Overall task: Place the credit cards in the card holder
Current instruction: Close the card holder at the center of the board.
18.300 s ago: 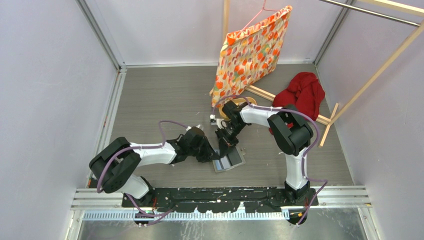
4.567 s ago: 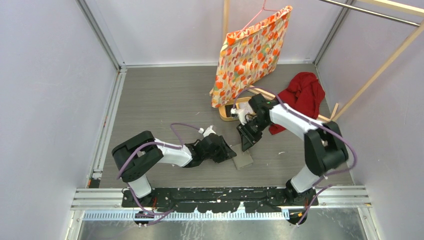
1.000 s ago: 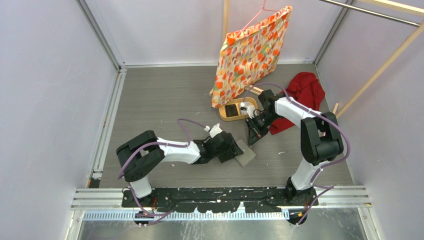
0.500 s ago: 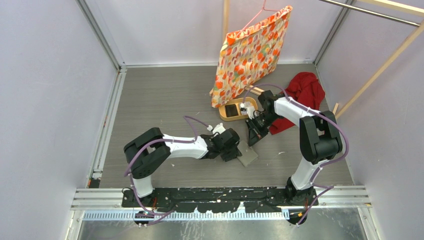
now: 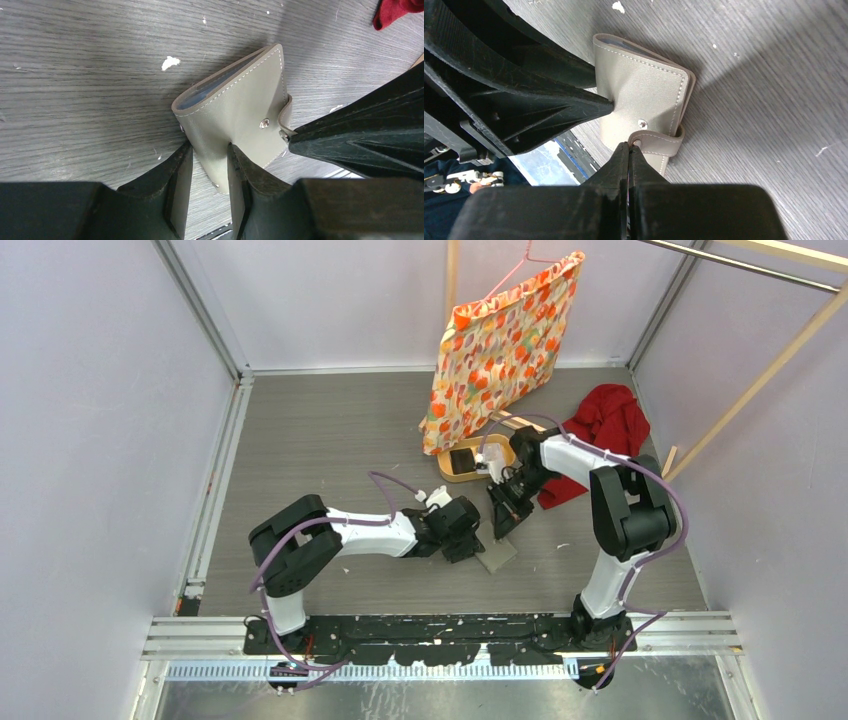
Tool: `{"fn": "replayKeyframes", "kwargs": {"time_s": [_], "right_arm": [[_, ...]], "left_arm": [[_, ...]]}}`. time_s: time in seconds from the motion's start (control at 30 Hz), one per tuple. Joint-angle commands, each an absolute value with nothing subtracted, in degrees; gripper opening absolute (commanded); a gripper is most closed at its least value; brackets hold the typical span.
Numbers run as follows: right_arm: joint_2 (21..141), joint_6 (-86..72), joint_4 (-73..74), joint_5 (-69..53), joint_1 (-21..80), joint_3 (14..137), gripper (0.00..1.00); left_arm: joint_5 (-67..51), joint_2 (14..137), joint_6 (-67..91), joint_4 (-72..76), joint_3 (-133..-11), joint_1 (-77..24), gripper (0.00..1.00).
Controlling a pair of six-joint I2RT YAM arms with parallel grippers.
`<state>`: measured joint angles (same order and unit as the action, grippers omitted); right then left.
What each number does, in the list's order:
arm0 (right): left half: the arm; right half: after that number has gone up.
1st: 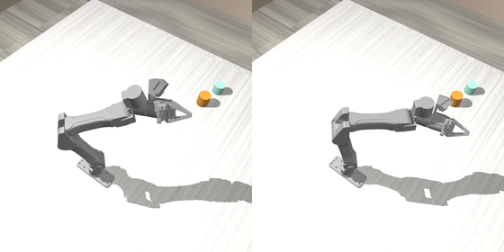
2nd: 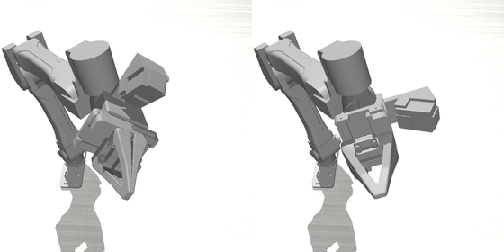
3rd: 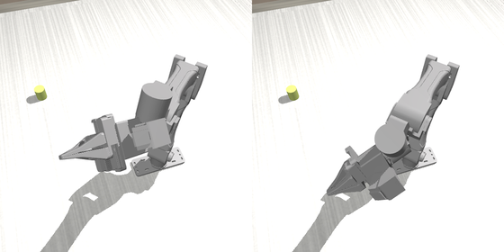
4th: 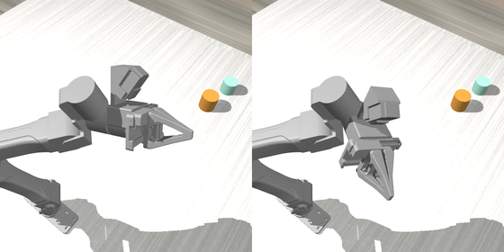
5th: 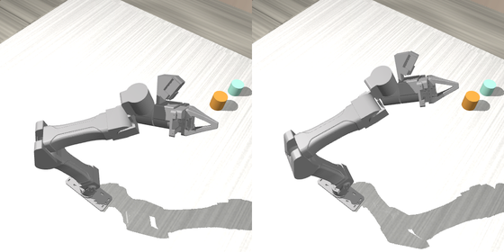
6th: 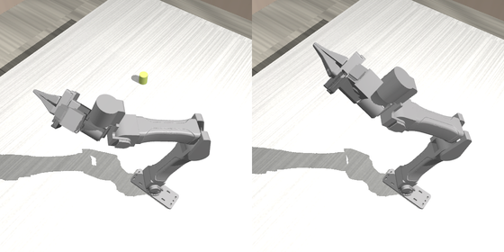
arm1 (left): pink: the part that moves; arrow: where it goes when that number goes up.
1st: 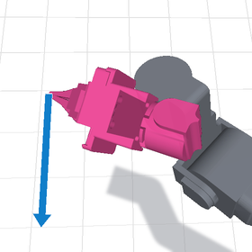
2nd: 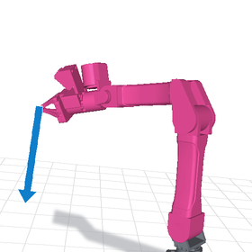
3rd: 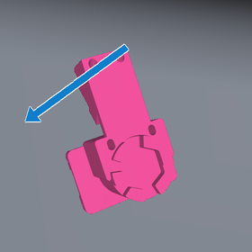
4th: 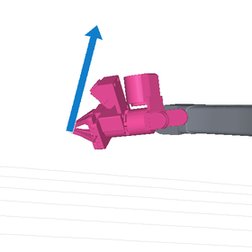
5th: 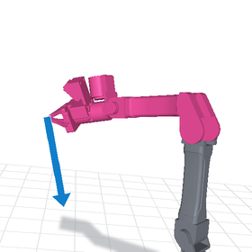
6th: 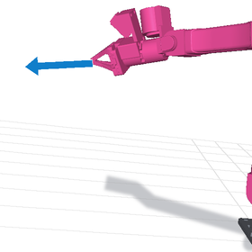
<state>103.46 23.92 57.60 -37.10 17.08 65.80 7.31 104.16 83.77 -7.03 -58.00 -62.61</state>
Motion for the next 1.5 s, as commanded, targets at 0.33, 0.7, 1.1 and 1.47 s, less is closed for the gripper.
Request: {"fn": "replayKeyframes", "kwargs": {"time_s": [0.33,0.7,1.1,1.47], "right_arm": [[103.01,22.26,55.49,-30.14,21.35,65.96,0.01],[99.66,20.02,51.64,-26.84,21.81,65.09,0.01],[99.78,21.57,52.98,-28.32,23.38,64.48,0.01],[98.9,22.22,53.09,-26.44,23.57,63.52,0.01]], "left_arm": [[7.47,108.1,82.62,-13.06,-55.55,-62.89,0.34],[7.12,108.19,82.61,-12.41,-55.29,-62.93,0.34],[7.38,107.84,82.4,-12.66,-55.37,-62.93,0.34],[7.29,107.85,82.6,-12.43,-55.11,-62.93,0.34]]}}
